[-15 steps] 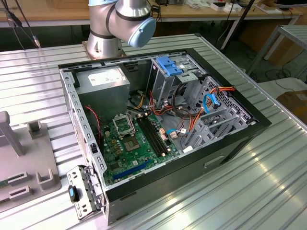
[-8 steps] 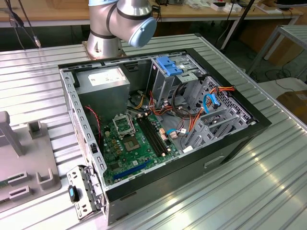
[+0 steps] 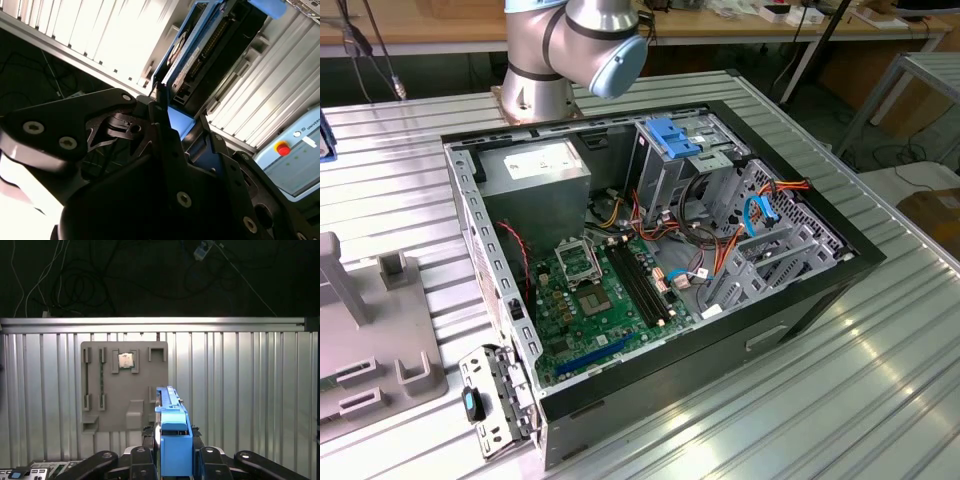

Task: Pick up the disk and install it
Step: 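Pick up the disk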

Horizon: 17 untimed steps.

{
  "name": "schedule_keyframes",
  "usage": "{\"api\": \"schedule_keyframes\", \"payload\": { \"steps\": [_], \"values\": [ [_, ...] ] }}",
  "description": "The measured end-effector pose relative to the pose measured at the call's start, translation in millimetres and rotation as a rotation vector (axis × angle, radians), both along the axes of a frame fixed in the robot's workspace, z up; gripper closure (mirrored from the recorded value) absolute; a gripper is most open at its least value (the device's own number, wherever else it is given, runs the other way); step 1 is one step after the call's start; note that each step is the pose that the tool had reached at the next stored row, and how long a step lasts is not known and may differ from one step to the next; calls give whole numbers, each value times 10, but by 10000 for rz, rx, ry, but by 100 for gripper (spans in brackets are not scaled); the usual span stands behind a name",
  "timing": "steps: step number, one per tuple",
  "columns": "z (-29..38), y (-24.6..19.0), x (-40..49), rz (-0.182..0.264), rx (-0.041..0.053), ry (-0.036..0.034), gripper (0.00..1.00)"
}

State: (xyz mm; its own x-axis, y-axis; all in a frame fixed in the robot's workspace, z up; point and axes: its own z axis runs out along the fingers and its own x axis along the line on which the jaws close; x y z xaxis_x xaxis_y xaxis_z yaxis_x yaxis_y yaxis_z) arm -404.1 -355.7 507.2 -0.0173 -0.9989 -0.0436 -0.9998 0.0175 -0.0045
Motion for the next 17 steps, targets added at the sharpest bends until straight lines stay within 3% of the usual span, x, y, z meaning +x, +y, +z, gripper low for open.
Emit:
{"api": "schedule_keyframes", "payload": {
  "steps": [11,17],
  "values": [
    [0,0,51,0,0,1,63],
    [0,0,203,0,0,1,63]
  ]
}}
